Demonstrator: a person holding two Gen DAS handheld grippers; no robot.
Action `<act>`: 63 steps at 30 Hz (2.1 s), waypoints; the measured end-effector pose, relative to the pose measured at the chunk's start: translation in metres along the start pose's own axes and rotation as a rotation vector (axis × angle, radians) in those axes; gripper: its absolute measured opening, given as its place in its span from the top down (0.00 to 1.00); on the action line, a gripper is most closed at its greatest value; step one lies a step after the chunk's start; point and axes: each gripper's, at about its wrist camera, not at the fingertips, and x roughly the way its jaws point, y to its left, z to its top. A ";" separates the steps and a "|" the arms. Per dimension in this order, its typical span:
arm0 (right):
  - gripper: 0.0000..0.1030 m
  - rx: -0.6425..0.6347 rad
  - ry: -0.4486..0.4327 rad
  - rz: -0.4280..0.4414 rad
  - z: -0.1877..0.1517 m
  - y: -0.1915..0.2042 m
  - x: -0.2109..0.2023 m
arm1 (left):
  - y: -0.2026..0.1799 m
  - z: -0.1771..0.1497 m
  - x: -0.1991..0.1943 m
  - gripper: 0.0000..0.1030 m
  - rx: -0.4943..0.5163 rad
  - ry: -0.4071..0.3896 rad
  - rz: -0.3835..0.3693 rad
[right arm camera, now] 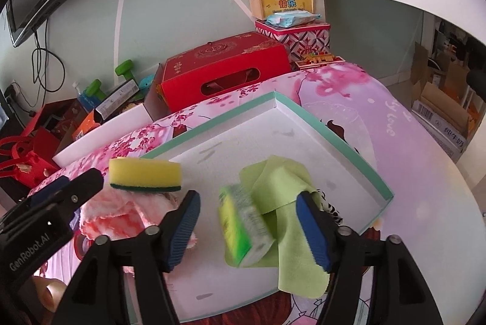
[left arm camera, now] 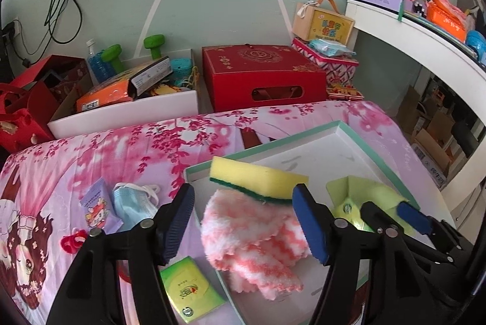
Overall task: Organize soft objects
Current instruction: 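Release the sponge onto the towel with the left tool while the right tool releases the tissue pack, then move both tools back from the tray toward the remaining items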
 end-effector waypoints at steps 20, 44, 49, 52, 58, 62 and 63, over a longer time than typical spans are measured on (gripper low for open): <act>0.00 -0.083 0.022 -0.035 -0.003 0.008 0.001 | 0.028 -0.006 0.010 0.14 -0.073 0.071 0.154; 0.00 -0.087 0.004 -0.030 0.001 0.011 -0.011 | 0.055 -0.011 0.007 0.01 -0.168 0.084 0.194; 0.00 -0.108 -0.004 0.013 0.001 0.027 -0.020 | 0.070 -0.014 -0.003 0.01 -0.206 0.073 0.213; 0.00 -0.134 0.008 0.054 -0.001 0.042 -0.023 | 0.082 -0.018 -0.010 0.01 -0.224 0.075 0.237; 0.00 -0.162 0.051 0.130 -0.013 0.076 -0.028 | 0.112 -0.033 -0.024 0.01 -0.273 0.094 0.307; 0.00 -0.215 0.080 0.172 -0.024 0.100 -0.028 | 0.135 -0.045 -0.034 0.01 -0.320 0.102 0.353; 0.00 -0.231 0.087 0.176 -0.027 0.105 -0.028 | 0.141 -0.049 -0.038 0.01 -0.333 0.106 0.360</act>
